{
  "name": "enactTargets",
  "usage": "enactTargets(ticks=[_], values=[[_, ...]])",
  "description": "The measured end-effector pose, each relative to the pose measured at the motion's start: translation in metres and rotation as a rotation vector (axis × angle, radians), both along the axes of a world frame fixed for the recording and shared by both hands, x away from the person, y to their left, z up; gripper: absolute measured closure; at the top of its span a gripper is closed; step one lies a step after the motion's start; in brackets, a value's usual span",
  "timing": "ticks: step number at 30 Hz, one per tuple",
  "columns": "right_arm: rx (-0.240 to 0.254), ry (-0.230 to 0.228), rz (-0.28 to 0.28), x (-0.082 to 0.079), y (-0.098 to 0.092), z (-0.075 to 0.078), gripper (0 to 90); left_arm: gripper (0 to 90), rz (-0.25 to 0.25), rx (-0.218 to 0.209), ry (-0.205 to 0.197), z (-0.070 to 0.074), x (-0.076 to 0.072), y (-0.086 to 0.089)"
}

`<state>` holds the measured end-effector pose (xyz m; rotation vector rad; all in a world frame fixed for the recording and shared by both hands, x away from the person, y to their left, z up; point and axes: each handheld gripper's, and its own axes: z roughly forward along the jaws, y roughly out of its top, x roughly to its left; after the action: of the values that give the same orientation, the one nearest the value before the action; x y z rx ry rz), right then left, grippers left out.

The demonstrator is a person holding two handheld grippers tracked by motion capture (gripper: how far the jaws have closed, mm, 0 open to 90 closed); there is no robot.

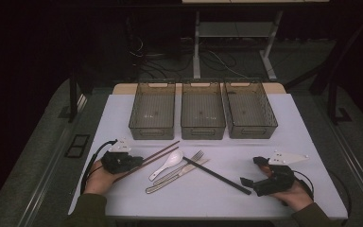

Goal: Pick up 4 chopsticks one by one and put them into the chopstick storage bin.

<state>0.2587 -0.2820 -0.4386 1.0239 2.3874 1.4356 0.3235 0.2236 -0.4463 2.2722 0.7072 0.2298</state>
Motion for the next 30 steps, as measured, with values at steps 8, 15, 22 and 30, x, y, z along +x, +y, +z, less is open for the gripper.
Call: enactTargets(ticks=[8,15,22,30], values=[[0.0,0.001,0.001,0.0,0.0,0.0,2.8,84.0,0.004,0.019,0.005,0.002,0.0,0.0],[0.0,0.0,0.001,0.0,0.0,0.0,2.8,84.0,0.022,0.019,-0.001,0.007,0.0,0.003],[0.0,0.0,0.0,0.0,0.0,0.0,2.8,84.0,0.006,0.034,0.001,0.012,-0.002,0.001],[0.003,0.001,0.0,0.0,0.0,0.0,2.8,84.0,0.007,0.034,0.01,0.019,-0.005,-0.001]])
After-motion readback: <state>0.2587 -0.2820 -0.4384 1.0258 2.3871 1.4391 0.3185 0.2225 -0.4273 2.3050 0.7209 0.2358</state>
